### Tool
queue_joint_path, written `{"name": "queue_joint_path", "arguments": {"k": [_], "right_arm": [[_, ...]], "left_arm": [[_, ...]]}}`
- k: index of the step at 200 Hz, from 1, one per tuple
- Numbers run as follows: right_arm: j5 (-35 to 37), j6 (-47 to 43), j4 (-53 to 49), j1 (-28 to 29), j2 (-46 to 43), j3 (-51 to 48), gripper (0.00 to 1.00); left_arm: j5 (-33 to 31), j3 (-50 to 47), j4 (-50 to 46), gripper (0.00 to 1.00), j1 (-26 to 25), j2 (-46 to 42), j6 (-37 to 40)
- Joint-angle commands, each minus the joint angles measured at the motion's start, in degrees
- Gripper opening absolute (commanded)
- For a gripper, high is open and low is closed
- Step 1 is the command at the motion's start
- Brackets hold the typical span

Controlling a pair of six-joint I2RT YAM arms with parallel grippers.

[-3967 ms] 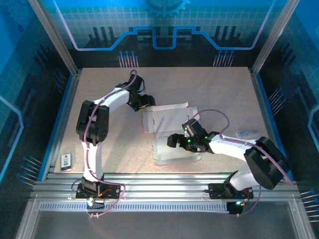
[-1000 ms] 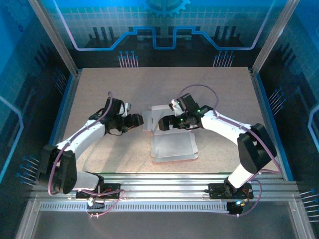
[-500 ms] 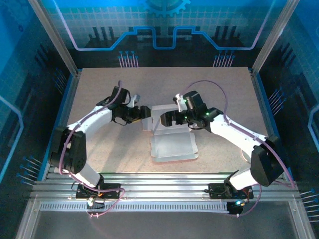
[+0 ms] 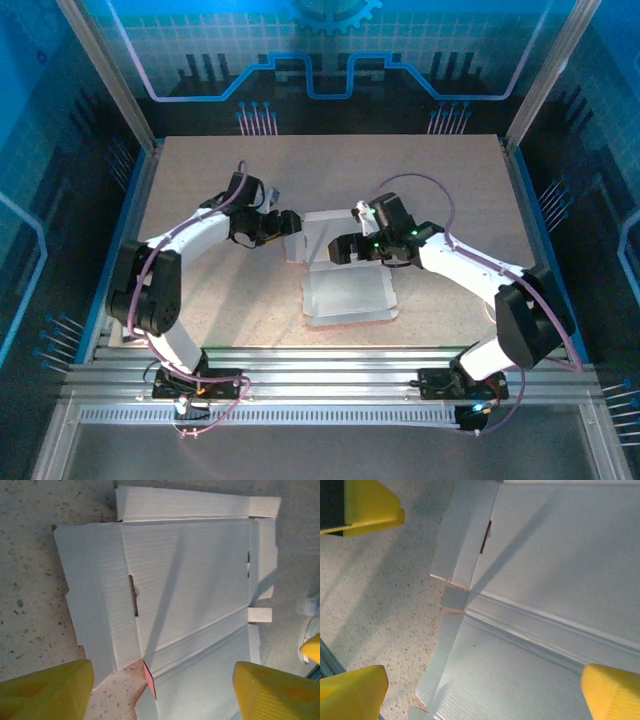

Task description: Fold the paper box

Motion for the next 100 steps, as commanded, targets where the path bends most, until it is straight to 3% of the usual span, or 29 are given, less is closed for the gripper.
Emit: {"name": "queue_joint_path", "arguments": {"k": [1,66,77,100], "right_arm": [[1.2,2.1,-0.7,0.5,2.5,-1.9,1.0],[0.9,5.2,1.3,1.0,5.0,-4.9,1.0],[1.1,5.2,1.5,0.9,4.7,-5.6,1.0],[1.7,4.9,1.4,1.0,4.5,-6.9,1.0]], "left_arm": [[0.7,-0.3,2.0,0.83,0.4,3.1,-2.2],[7.3,-1.7,9.9,0.93,0.4,5.8,-2.4],[8.8,-0.8,9.6,0.99,0.4,5.9,-1.5],[11.7,3.3,6.1,1.0,0.3,6.4,2.3]]}}
